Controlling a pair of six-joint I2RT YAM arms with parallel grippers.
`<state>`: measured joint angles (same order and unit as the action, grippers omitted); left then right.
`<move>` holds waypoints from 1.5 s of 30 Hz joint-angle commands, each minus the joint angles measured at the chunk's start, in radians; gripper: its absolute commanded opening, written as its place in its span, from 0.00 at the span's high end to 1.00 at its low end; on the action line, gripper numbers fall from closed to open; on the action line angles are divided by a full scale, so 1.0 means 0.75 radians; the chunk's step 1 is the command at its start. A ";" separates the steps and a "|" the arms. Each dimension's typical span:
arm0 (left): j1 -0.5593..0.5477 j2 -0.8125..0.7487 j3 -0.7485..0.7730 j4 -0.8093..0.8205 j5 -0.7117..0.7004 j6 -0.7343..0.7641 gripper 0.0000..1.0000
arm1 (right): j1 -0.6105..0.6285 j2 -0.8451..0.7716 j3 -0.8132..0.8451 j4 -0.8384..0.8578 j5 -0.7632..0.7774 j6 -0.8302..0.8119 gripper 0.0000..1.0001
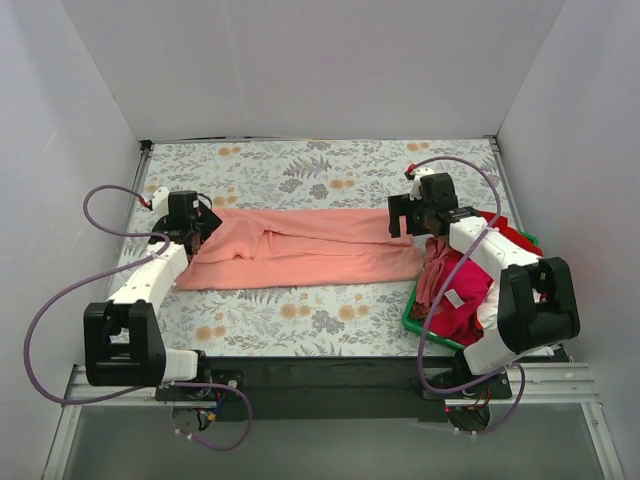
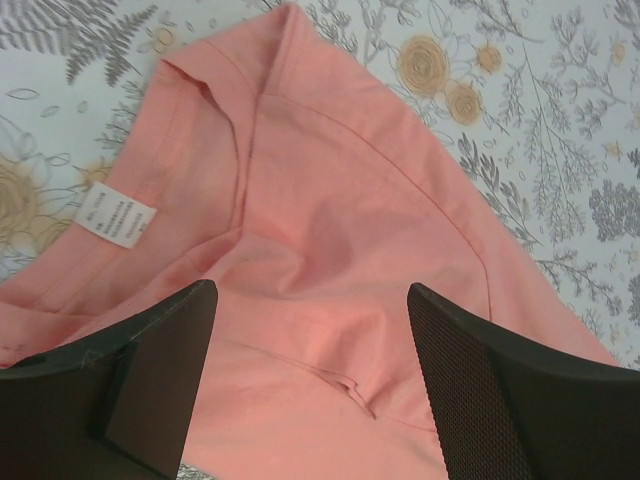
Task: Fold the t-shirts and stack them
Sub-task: Fold the tshirt
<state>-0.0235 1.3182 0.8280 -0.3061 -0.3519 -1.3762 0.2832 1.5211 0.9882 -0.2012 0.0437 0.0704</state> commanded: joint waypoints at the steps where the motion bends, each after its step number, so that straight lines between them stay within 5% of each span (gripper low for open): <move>1: -0.006 0.063 0.035 0.054 0.201 0.004 0.24 | 0.019 0.017 0.059 0.049 -0.213 0.012 0.02; 16: -0.006 0.704 0.291 0.083 0.301 0.027 0.24 | 0.115 0.393 0.225 0.099 -0.355 0.025 0.02; 20: -0.006 0.986 0.564 0.050 0.293 0.059 0.24 | 0.138 0.422 0.164 0.099 -0.389 0.037 0.02; 25: -0.006 1.428 1.394 -0.250 0.361 0.121 0.24 | 0.252 0.333 -0.008 0.084 -0.398 0.096 0.02; 31: -0.046 1.774 1.935 -0.265 0.616 0.039 0.22 | 0.614 0.187 -0.211 0.111 -0.363 0.274 0.02; 34: -0.108 1.818 1.946 -0.138 0.623 -0.020 0.19 | 0.853 0.140 -0.236 0.117 -0.363 0.335 0.02; 45: -0.318 1.981 2.070 0.138 0.567 -0.370 0.11 | 1.107 0.177 -0.099 0.150 -0.588 0.289 0.02</move>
<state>-0.2333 2.7525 2.4134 -0.1688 0.0605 -1.5463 1.0771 1.6371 0.8761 -0.0555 -0.3134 0.2817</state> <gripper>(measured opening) 0.883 0.983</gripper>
